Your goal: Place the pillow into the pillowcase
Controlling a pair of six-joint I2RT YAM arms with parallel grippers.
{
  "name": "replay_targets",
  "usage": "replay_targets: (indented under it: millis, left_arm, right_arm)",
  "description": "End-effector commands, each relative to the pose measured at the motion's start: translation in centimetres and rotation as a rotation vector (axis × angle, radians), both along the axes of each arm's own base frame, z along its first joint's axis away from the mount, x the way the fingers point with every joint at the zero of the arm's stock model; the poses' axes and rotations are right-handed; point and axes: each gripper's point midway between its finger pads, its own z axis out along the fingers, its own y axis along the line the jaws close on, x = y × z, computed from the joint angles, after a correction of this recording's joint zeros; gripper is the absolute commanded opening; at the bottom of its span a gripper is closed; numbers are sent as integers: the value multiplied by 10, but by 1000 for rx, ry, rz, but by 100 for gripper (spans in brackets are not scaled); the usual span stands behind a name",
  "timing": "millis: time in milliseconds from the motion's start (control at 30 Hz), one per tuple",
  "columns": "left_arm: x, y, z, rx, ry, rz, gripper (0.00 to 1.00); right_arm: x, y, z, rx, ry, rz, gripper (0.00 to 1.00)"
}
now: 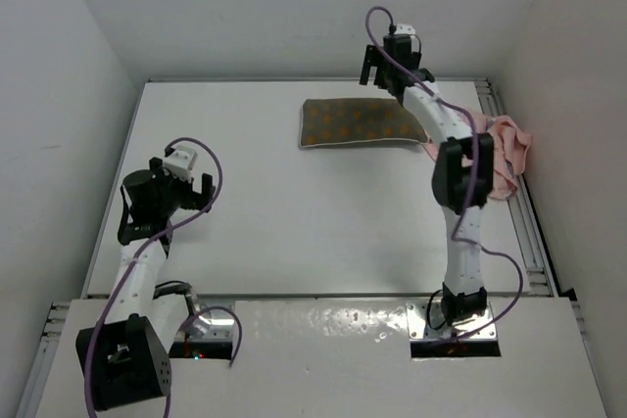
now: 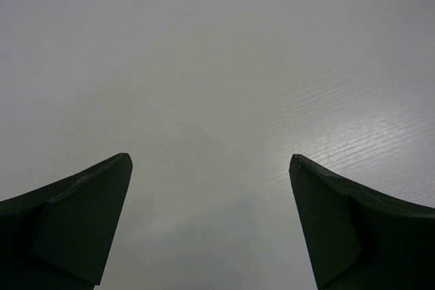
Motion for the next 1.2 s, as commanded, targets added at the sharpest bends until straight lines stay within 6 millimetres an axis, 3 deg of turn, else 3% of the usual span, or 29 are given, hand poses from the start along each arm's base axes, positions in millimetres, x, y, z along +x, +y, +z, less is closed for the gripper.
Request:
replay_targets:
  millis: [0,33,67,100,133,167,200,233,267,300,333,367,400,433,467,567,700,733,767,800,833,867,900,933,967,1000,1067,1100,1167]
  left_arm:
    - [8,12,19,-23,-44,50,100]
    - [8,12,22,-23,-48,46,100]
    - [8,14,25,-20,-55,46,100]
    - [9,17,31,-13,-67,52,100]
    - [6,18,27,-13,-42,58,100]
    - [6,22,29,-9,-45,71,100]
    - [5,24,29,-4,-42,83,100]
    - [6,25,29,-2,-45,86,100]
    - [6,24,29,1,-53,82,100]
    - [4,21,22,-6,-44,70,100]
    - [10,21,34,7,-108,63,100]
    - [10,19,34,3,-121,57,100]
    - [10,17,34,-7,-133,51,100]
    - [14,16,40,-19,-164,49,100]
    - [15,16,42,-21,-175,49,100]
    - [17,12,50,-22,-196,29,100]
    - [14,11,45,23,-164,0,100]
    - [13,12,43,29,-156,2,100]
    - [13,11,41,29,-151,1,100]
    - [13,11,41,27,-151,0,100]
    - [12,11,41,19,-152,3,100]
    - [13,9,42,12,-154,-2,100]
    - [12,8,42,9,-156,-4,100]
    - [12,7,43,1,-159,-4,100]
    - [12,6,43,0,-158,-10,100]
    - [12,6,44,-1,-161,-11,100]
    - [12,6,43,-1,-159,-9,100]
    - [12,6,44,-1,-161,-11,100]
    - [12,6,44,-4,-159,-7,100]
  right_arm:
    - [21,-4,-73,-53,111,-64,97]
    - [27,7,-76,-40,115,-29,84]
    - [18,20,-97,-36,179,16,75]
    - [7,48,-105,-16,214,107,64]
    - [-14,63,-123,-24,277,169,28]
    - [-26,79,-122,-22,276,235,7]
    - [-43,112,-82,-35,206,351,0]
    - [-67,123,-91,-66,212,406,0]
    - [-82,137,-77,-82,178,452,0]
    - [-105,168,-22,-69,63,507,0]
    - [-124,163,-31,-81,72,464,0]
    - [-127,171,-13,-36,0,436,40]
    - [-138,175,20,97,-54,366,74]
    - [-144,169,10,224,-21,299,98]
    - [-152,171,7,236,-5,325,99]
    - [-155,137,4,311,77,219,99]
    - [-147,24,-19,106,145,14,99]
    - [-156,1,-33,57,217,-19,93]
    - [-154,-42,-48,-9,277,-104,64]
    - [-151,-64,-48,-41,303,-165,25]
    - [-165,-87,-62,-87,394,-227,0]
    - [-168,-121,-76,-126,439,-318,0]
    - [-169,-135,-83,-142,455,-355,5]
    - [-172,-153,-100,-148,483,-397,62]
    - [-173,-161,-109,-151,497,-426,91]
    - [-173,-170,-116,-166,509,-454,99]
    - [-175,-176,-143,-183,579,-476,99]
    - [-172,-189,-148,-172,594,-505,99]
    - [-176,-181,-167,-127,667,-469,95]
